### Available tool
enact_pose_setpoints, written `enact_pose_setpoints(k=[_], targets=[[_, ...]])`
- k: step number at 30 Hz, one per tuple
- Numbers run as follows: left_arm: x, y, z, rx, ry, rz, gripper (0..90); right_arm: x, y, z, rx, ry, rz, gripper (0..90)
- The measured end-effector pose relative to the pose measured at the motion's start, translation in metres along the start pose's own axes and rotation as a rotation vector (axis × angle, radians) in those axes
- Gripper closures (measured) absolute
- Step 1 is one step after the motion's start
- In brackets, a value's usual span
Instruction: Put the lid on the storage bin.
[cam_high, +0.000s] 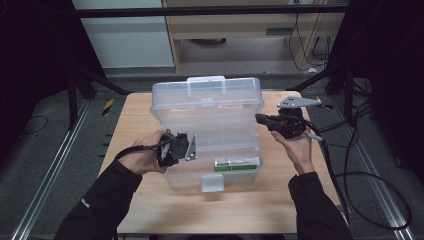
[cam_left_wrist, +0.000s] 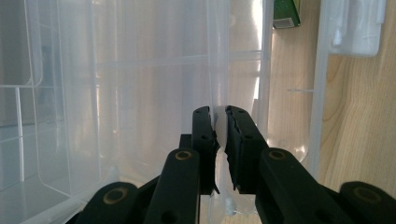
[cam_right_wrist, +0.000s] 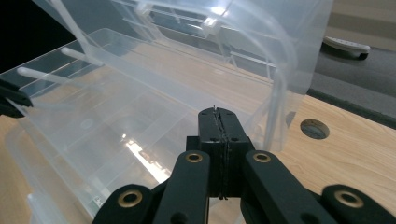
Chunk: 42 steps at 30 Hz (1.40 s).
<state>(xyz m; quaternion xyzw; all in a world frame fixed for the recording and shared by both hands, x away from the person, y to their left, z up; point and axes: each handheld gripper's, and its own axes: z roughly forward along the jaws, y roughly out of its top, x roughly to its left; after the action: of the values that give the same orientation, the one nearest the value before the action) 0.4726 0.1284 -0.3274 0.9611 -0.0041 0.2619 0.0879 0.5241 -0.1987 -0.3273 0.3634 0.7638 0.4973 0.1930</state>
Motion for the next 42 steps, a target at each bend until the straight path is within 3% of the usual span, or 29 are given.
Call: enact_pose_setpoints(k=[8, 15, 17, 18, 22, 26, 34, 42], targets=[[-0.005, 0.0, 0.002, 0.002, -0.017, 0.0, 81.2, -0.002, 0.001, 0.0, -0.01, -0.018, 0.002, 90.0], [-0.007, -0.001, 0.002, -0.009, 0.005, -0.008, 79.2, -0.002, 0.0, -0.001, -0.004, -0.005, -0.002, 90.0], [-0.006, -0.002, 0.001, -0.031, 0.016, -0.024, 76.6, -0.001, 0.0, -0.001, 0.0, -0.001, -0.003, 90.0], [-0.005, -0.003, 0.0, -0.056, 0.008, -0.046, 72.4, -0.001, 0.0, -0.001, 0.001, -0.003, -0.006, 90.0], [-0.004, -0.004, -0.01, -0.117, 0.003, -0.101, 71.0, -0.001, -0.001, -0.001, -0.002, -0.004, -0.004, 90.0], [-0.003, -0.008, -0.018, -0.171, 0.037, -0.169, 66.9, -0.001, -0.001, -0.001, -0.001, -0.001, -0.004, 90.0], [0.0, -0.031, -0.026, -0.321, 0.093, -0.395, 65.4, 0.0, -0.004, -0.002, -0.006, 0.0, -0.009, 90.0], [0.0, -0.054, -0.021, -0.39, 0.156, -0.573, 72.2, 0.0, -0.005, -0.004, -0.004, 0.004, -0.011, 90.0]])
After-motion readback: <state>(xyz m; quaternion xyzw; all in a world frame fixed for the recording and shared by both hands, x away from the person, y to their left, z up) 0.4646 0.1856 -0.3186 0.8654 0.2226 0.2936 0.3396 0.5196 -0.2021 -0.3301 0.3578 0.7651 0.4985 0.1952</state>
